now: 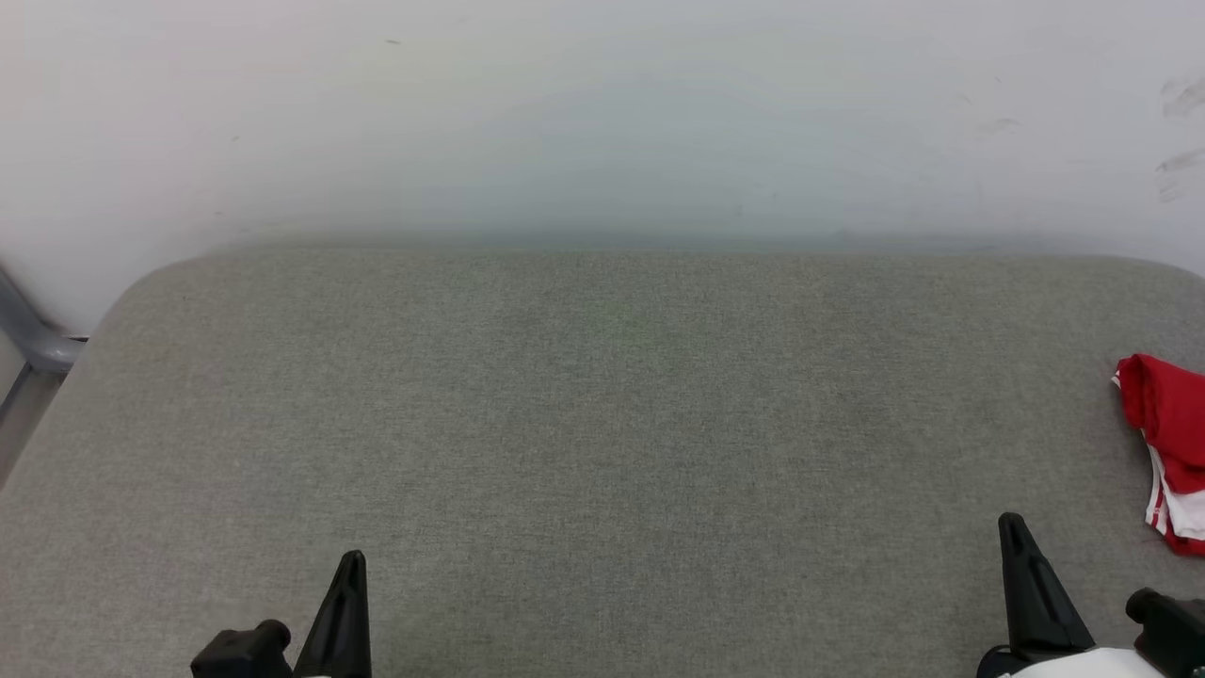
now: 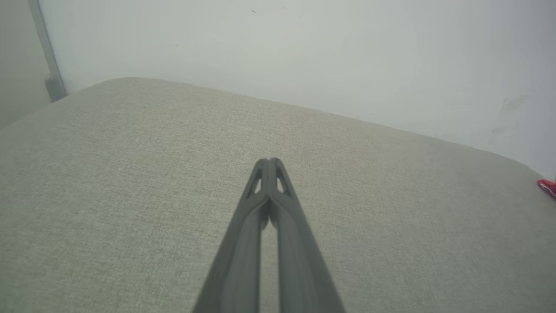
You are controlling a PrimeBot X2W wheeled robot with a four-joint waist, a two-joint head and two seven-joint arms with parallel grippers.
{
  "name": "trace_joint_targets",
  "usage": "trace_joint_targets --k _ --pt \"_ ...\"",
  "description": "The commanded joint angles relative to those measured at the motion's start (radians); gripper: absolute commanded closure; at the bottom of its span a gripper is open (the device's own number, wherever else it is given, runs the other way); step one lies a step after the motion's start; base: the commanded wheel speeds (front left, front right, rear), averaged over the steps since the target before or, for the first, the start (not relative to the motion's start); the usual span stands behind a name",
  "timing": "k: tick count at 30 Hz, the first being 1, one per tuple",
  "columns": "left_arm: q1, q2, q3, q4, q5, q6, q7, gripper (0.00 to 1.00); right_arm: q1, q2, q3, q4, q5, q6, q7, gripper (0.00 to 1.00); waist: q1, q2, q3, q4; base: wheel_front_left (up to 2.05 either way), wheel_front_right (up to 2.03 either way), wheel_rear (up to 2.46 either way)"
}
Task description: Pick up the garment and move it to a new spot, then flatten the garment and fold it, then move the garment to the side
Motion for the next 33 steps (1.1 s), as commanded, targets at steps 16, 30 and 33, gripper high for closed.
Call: trace_joint_targets --k 16,30,33 --pt "-0.084 0.003 0.03 0.031 -0.321 -0.032 0.068 1.0 -0.077 0.001 -0.012 0.021 0.299 0.0 0.072 1.0 0.0 0.0 0.006 -0.005 0.0 0.0 0.0" --pt "-0.124 0.002 0.049 0.057 -0.535 -0.05 0.116 1.0 -0.109 0.003 -0.018 0.045 0.497 0.0 0.122 1.0 -0.0001 0.0 0.011 -0.009 0.0 0.0 0.0" --pt "-0.128 0.002 0.052 0.061 -0.563 -0.052 0.123 1.0 -0.115 0.003 -0.019 0.048 0.523 0.0 0.129 1.0 -0.0001 0.0 0.011 -0.01 0.0 0.0 0.0"
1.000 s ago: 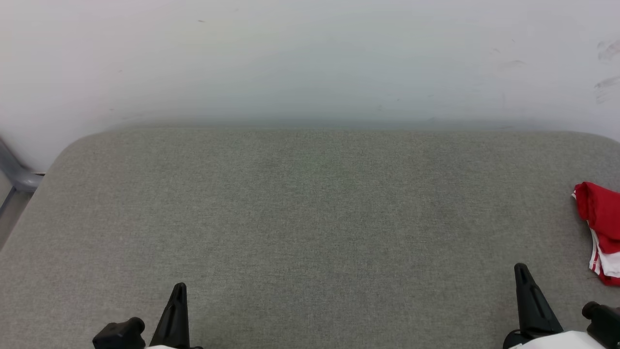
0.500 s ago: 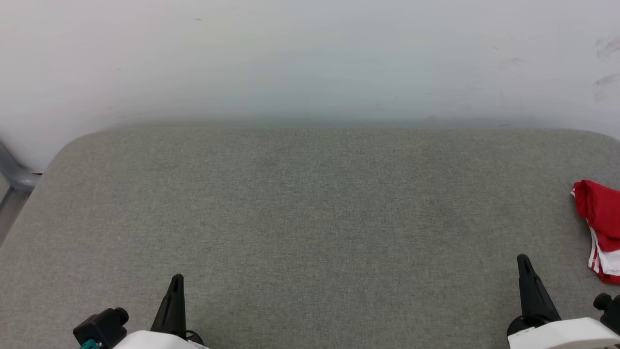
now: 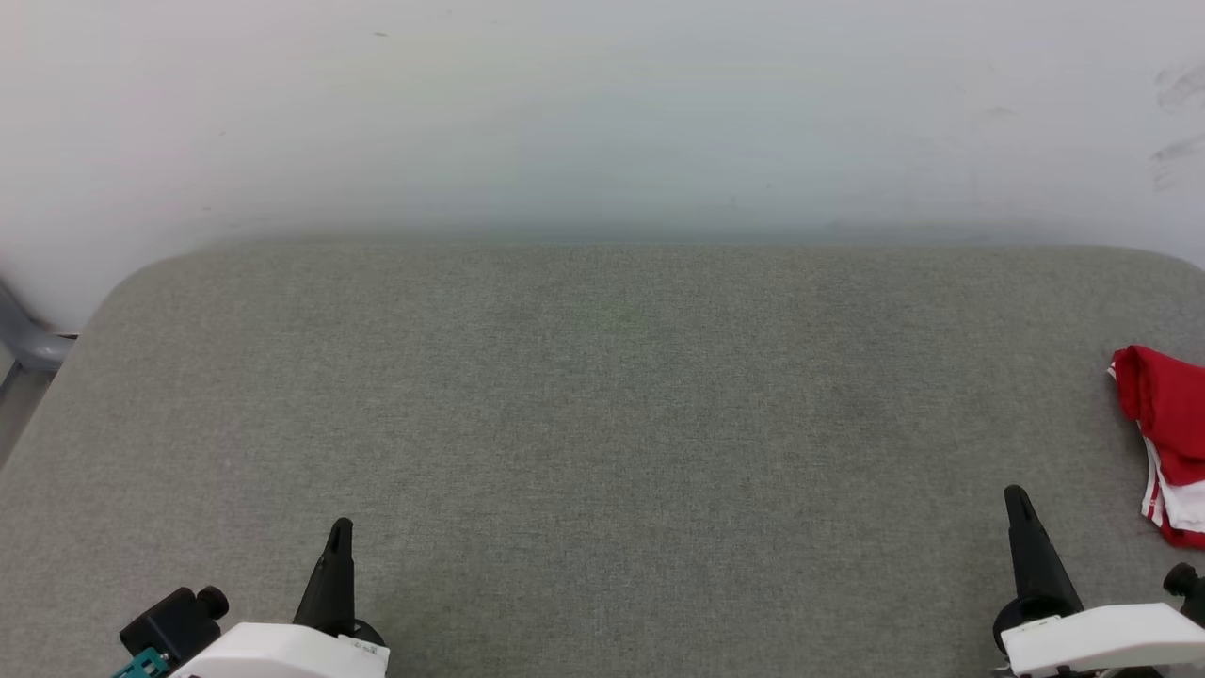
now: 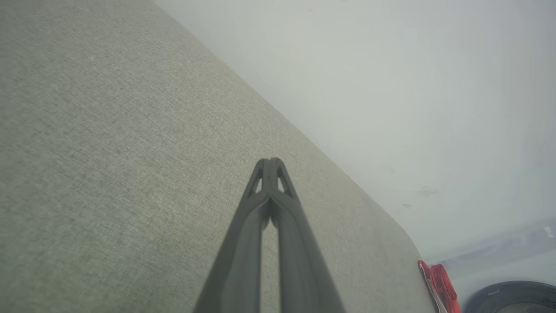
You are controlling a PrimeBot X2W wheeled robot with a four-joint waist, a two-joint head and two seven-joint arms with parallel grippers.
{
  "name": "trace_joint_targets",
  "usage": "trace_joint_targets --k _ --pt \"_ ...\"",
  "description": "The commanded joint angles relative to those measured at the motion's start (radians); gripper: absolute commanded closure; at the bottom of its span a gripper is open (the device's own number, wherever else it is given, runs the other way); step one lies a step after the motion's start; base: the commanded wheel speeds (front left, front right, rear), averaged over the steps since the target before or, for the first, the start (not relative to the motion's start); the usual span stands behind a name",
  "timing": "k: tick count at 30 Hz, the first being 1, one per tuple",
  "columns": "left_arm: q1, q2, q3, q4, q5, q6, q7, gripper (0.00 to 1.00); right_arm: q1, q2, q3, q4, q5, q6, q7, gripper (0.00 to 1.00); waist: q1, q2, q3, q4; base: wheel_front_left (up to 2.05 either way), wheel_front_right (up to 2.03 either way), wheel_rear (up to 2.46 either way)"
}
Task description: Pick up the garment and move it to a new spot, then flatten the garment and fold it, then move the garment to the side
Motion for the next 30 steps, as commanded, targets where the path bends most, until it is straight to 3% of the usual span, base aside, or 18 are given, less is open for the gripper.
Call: trace_joint_targets --k 1,30 --pt "-0.024 0.001 0.006 -0.007 -0.027 -0.004 0.005 1.0 -0.032 0.001 -0.003 -0.007 0.026 0.0 0.005 1.0 -0.0001 0.0 0.0 0.0 0.0 0.0 0.0" --pt "-0.09 -0.004 0.043 0.04 -0.372 -0.036 0.089 1.0 -0.086 0.005 -0.015 0.032 0.348 0.0 0.089 1.0 -0.0001 0.0 0.011 -0.009 0.0 0.0 0.0"
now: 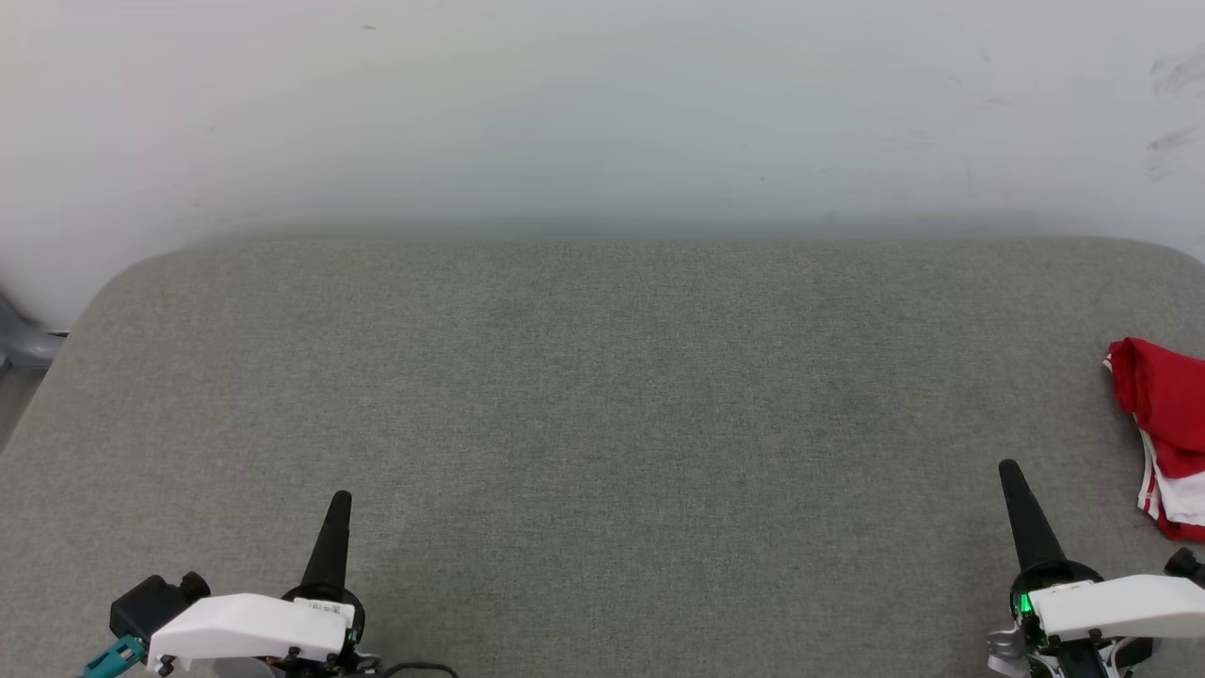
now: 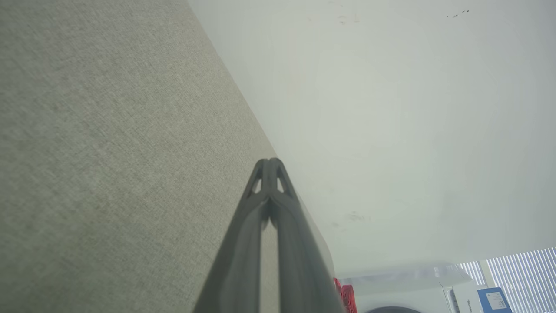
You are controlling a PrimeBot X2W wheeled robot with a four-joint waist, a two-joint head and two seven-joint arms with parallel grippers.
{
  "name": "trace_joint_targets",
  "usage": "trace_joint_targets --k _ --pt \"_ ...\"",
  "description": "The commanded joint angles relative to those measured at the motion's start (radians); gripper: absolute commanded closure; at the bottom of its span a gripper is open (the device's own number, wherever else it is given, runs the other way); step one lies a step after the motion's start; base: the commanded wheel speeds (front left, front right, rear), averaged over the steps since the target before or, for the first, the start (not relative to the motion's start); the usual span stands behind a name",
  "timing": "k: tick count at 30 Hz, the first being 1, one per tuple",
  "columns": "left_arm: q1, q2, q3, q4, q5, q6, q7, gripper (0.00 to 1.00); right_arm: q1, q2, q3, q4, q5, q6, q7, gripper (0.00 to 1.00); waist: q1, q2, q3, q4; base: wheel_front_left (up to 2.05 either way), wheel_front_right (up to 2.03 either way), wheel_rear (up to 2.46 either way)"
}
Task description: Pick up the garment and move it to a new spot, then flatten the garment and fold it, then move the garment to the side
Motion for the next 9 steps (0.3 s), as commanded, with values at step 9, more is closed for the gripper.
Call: trace_joint_targets --k 9 --pt "-0.04 -0.001 0.016 0.008 -0.103 -0.015 0.026 1.0 -0.038 0.004 -0.006 0.007 0.098 0.0 0.026 1.0 -0.0001 0.0 0.003 -0.003 0.0 0.0 0.0"
